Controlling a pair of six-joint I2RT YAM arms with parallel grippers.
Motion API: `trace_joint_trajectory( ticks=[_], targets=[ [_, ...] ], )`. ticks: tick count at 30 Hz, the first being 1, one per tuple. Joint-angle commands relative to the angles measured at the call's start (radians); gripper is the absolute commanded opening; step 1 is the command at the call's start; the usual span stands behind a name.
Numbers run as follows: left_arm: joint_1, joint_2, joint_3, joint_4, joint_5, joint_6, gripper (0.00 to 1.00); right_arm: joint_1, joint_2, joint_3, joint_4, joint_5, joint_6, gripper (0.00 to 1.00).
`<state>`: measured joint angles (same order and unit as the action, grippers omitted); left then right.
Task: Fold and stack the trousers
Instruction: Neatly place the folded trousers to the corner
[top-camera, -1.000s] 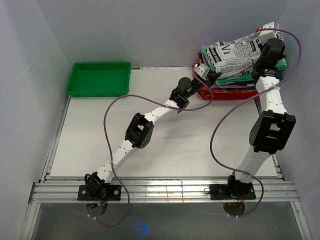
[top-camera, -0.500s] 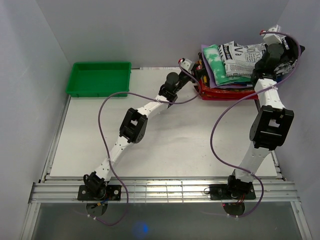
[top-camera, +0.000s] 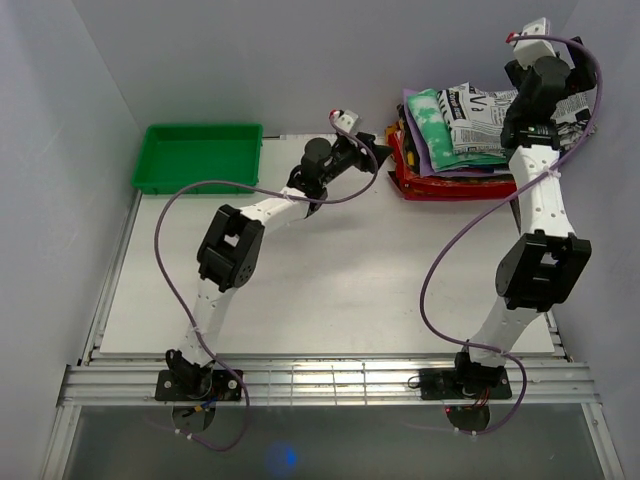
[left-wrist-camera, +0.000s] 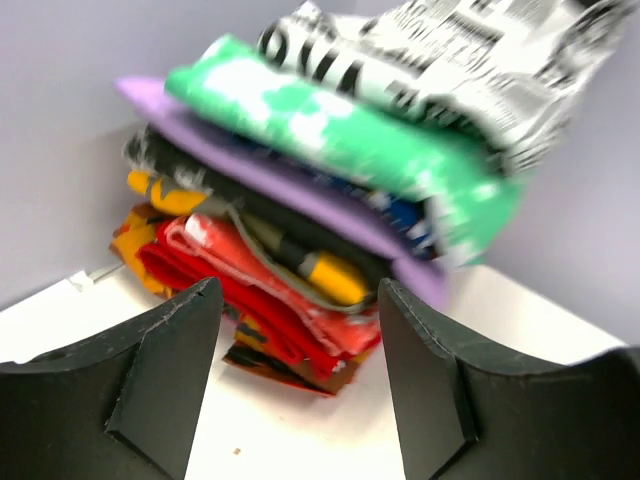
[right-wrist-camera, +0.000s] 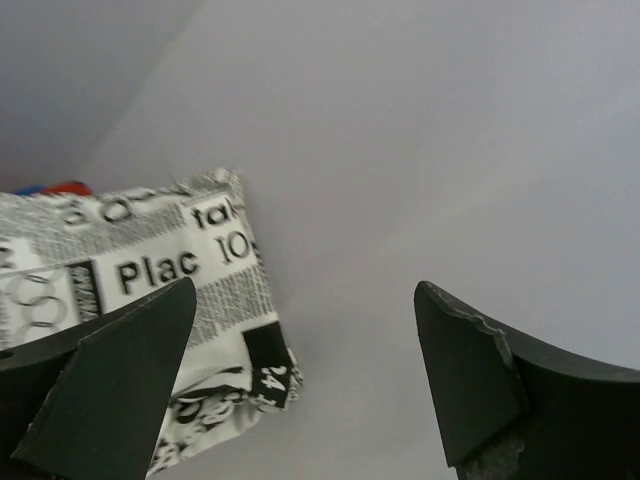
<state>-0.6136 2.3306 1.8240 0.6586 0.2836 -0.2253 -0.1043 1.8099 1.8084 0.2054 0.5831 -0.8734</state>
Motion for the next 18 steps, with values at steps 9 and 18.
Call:
trace_joint_trajectory(
  ticks=[9,18],
  targets=[
    [0.1,-0.457,-0.391,-0.057,0.095,-0.079,0.76,0.233,0.087,0.387,-0.756,-0.355,0.436,0.74],
    [0.19,-0.657,-0.584,-0.152,0.068,-0.091,0.79,0.308,0.189,0.345,-0.785,-0.129,0.43,0.73]
  ],
)
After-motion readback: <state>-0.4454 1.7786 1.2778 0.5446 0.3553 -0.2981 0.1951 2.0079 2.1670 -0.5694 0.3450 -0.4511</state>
